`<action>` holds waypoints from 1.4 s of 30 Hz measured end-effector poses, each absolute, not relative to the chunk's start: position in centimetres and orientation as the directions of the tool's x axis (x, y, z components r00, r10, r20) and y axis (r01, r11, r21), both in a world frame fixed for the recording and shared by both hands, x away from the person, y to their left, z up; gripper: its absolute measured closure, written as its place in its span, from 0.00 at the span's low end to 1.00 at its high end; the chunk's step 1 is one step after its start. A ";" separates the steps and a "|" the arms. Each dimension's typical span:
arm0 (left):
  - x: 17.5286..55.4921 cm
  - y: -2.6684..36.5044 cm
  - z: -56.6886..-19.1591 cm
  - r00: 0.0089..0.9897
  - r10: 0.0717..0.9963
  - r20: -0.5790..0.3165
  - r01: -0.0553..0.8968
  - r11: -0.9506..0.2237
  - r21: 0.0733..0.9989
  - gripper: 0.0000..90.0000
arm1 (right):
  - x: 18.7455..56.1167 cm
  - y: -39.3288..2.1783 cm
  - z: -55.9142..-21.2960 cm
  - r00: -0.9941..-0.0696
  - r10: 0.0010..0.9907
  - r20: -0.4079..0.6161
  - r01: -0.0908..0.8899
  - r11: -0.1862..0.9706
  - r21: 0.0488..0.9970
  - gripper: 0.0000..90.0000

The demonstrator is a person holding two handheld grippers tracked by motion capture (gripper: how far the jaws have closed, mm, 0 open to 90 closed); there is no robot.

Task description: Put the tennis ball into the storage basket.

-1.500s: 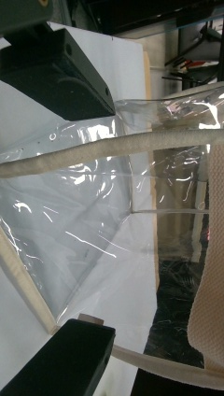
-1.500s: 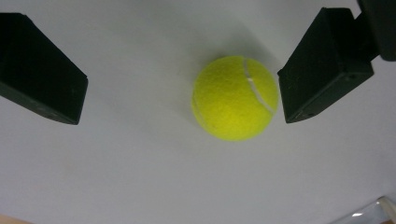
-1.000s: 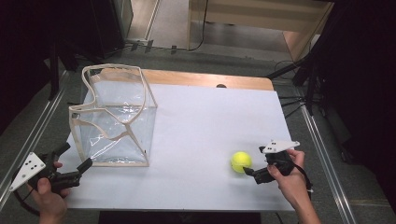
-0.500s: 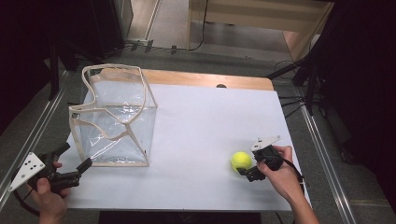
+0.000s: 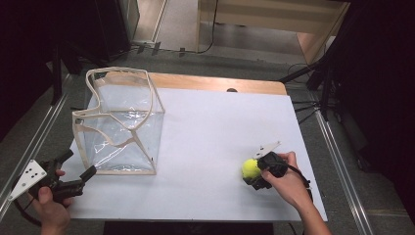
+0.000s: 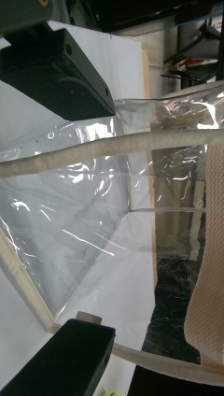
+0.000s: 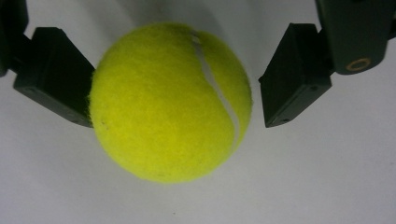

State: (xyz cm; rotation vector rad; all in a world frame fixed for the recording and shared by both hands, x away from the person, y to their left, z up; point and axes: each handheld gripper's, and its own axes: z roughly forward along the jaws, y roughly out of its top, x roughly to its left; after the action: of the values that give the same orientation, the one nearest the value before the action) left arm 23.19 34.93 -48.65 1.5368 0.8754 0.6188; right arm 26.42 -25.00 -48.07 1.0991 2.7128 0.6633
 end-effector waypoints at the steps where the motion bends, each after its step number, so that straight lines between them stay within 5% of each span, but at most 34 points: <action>1: 23.2 34.9 -48.6 0.575 0.813 -0.094 0.182 -0.015 0.983 0.00 | 26.4 -25.0 -48.1 -0.723 0.690 0.035 0.628 0.636 0.449 0.16; 11: 23.2 34.9 -48.6 0.575 0.813 -0.095 0.183 -0.014 0.983 0.00 | 26.8 -24.9 -48.2 -0.711 0.703 0.014 0.636 0.635 0.439 0.24; 42: 23.2 34.9 -48.6 0.581 0.808 -0.093 0.182 -0.018 0.983 0.00 | 28.0 -23.3 -45.9 -0.747 0.665 0.021 0.605 0.666 0.437 0.26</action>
State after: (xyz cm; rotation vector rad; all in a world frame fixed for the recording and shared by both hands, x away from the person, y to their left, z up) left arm 23.17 34.94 -48.60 1.5408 0.8688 0.6138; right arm 28.02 -23.34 -45.94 1.0493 2.7371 0.6414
